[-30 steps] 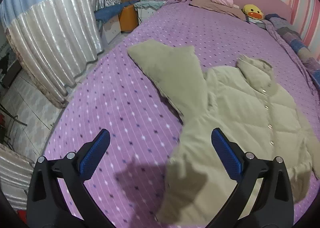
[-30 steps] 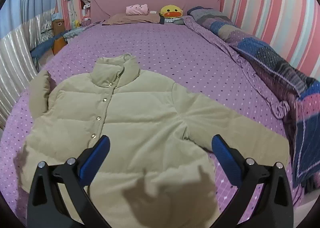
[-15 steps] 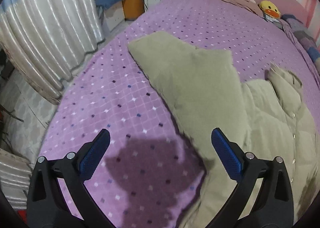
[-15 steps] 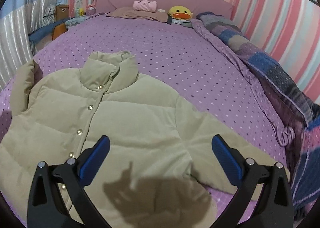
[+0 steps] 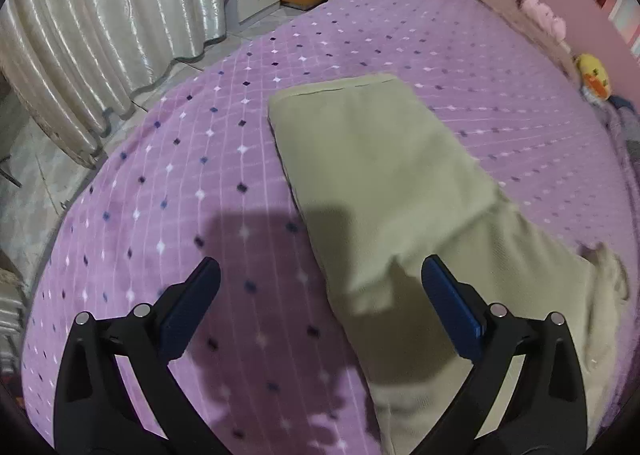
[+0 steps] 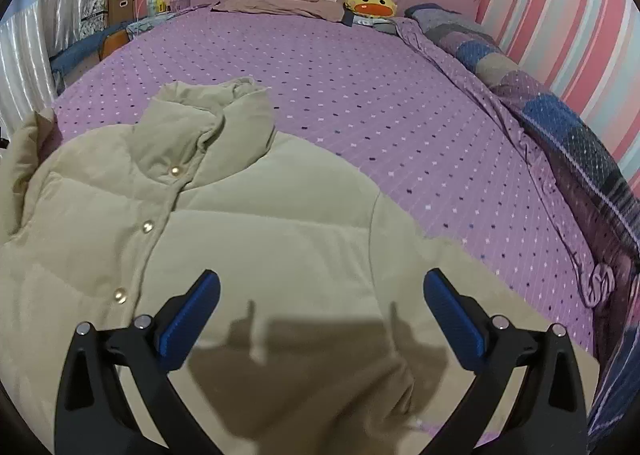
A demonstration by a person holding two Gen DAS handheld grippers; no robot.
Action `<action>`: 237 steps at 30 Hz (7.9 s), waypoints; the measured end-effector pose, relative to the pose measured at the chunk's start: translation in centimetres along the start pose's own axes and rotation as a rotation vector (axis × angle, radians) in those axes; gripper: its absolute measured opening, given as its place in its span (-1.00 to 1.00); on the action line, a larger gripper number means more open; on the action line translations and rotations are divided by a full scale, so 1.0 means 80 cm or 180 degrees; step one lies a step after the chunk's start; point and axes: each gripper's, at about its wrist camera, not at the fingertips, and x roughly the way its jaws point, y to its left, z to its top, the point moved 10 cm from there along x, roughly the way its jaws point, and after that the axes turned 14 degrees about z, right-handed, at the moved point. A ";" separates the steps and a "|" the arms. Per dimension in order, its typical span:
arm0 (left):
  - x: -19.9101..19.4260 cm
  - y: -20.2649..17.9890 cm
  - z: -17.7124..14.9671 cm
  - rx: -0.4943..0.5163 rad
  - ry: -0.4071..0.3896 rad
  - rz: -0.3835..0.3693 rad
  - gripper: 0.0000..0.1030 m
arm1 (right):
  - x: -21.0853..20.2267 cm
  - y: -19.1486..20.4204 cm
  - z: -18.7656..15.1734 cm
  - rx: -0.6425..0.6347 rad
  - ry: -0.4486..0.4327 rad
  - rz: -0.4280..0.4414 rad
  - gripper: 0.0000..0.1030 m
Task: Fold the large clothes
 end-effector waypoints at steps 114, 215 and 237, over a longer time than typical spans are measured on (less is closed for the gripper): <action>-0.247 -0.347 -0.293 0.1938 -0.0611 -0.0470 0.78 | 0.013 0.005 -0.008 0.0290 0.0225 0.0524 -0.01; -0.255 -0.158 -0.244 0.1324 -0.0683 -0.0147 0.94 | 0.062 0.133 0.022 -0.0128 0.0700 0.1221 -0.70; -0.347 -0.336 -0.320 0.1921 -0.0676 -0.0709 0.94 | -0.118 -0.068 0.020 0.0155 0.0212 0.0488 0.47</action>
